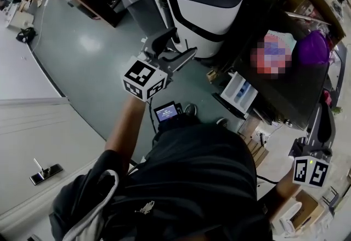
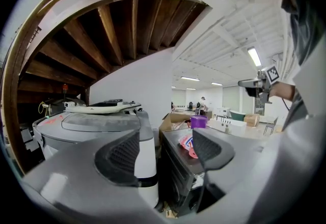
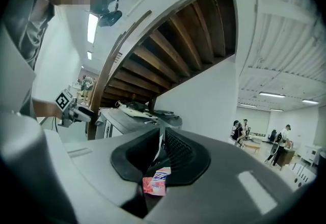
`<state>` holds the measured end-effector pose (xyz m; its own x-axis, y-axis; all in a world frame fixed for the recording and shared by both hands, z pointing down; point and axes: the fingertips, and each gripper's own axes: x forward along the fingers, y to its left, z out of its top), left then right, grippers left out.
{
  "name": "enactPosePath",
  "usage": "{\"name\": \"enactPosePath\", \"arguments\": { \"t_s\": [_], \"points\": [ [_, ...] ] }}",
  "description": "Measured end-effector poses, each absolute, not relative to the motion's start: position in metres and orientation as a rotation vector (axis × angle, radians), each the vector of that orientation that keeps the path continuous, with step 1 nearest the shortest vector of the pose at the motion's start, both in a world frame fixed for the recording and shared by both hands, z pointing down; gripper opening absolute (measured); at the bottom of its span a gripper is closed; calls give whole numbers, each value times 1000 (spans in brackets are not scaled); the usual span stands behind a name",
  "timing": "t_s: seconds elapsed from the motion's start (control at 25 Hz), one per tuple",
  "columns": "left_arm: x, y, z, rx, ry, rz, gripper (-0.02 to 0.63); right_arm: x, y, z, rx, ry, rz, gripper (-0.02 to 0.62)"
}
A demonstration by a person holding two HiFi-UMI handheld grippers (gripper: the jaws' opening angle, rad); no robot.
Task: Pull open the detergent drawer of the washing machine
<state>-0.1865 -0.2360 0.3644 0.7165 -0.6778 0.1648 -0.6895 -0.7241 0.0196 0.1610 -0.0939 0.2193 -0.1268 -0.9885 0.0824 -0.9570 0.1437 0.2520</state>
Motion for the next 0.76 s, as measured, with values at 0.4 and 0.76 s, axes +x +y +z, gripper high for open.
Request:
{"name": "enactPosePath", "arguments": {
  "t_s": [0.4,0.76],
  "points": [
    [-187,-232,363,2839,-1130,219,377,162,-90,218,1927,-2197,-194,38],
    [-182,-228,364,2839,-1123,222,377,163,-86,222,1897,-2195,-184,40]
  ]
}}
